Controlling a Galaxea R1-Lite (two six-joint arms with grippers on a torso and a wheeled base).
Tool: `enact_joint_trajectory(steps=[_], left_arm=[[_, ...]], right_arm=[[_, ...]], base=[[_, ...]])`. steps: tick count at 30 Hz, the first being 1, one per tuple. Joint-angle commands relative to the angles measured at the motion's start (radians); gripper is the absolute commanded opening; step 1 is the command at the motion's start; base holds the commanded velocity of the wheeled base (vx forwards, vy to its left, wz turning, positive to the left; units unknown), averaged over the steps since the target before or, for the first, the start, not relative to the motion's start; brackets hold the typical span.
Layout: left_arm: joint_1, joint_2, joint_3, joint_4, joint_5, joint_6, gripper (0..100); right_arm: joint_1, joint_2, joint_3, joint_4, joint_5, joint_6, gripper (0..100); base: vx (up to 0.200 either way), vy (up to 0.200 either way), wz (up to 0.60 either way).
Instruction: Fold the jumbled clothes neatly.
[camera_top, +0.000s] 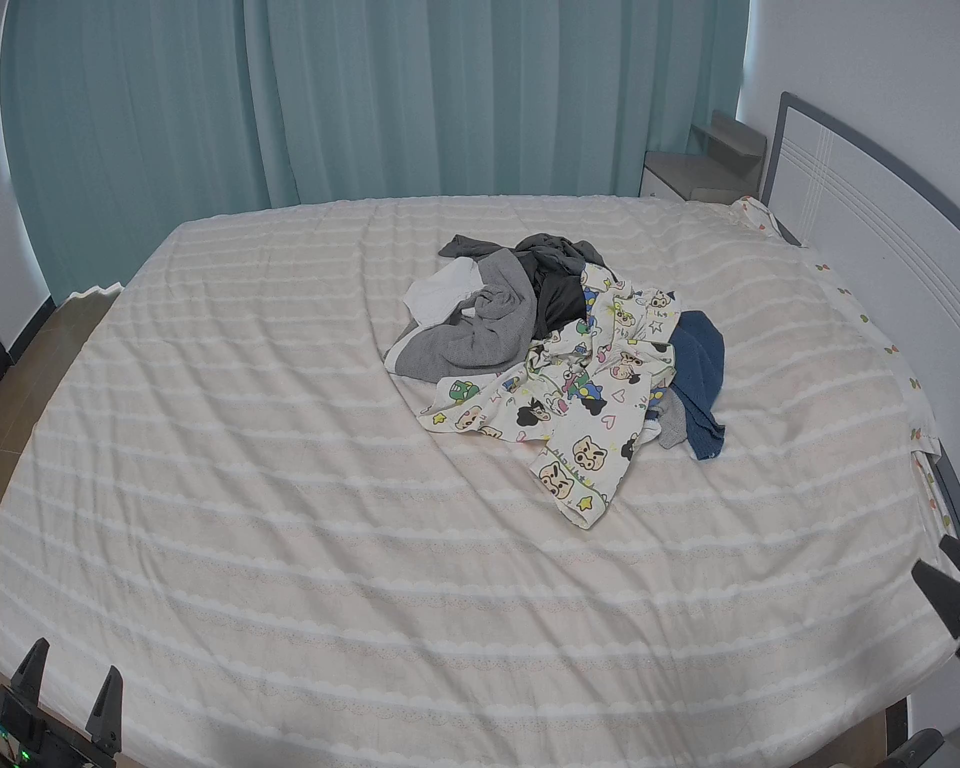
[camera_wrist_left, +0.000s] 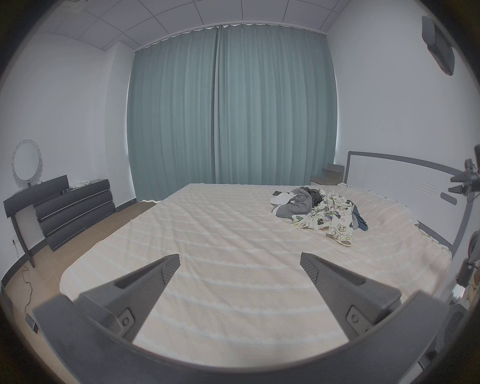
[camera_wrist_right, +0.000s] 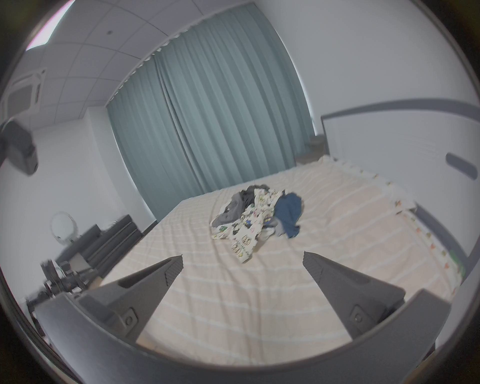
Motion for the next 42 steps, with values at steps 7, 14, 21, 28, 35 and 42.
enact_joint_trajectory(steps=[7,14,21,28,35,42], left_arm=[[0.001,0.001,0.016,0.000,0.000,-0.004,100],[0.001,0.001,0.016,0.000,0.000,-0.004,100],[0.001,0.001,0.016,0.000,0.000,-0.005,100],[0.001,0.001,0.016,0.001,0.003,-0.008,100],[0.001,0.001,0.016,0.001,0.003,-0.008,100],[0.001,0.001,0.016,0.001,0.005,-0.008,100]], right_arm=[[0.256,1.150,-0.329,-0.353,0.096,0.335,100],[0.256,1.462,-0.560,-0.351,0.093,0.348,100],[0.275,1.624,-0.701,-0.342,0.087,0.369,100],[0.285,1.730,-0.833,-0.314,-0.011,0.375,100],[0.284,1.779,-0.907,-0.304,-0.023,0.377,100],[0.285,1.806,-1.017,-0.264,-0.074,0.377,100]], base=[[0.000,0.000,0.00],[0.000,0.000,0.00],[0.000,0.000,0.00],[0.000,0.000,0.00],[0.000,0.000,0.00],[0.000,0.000,0.00]])
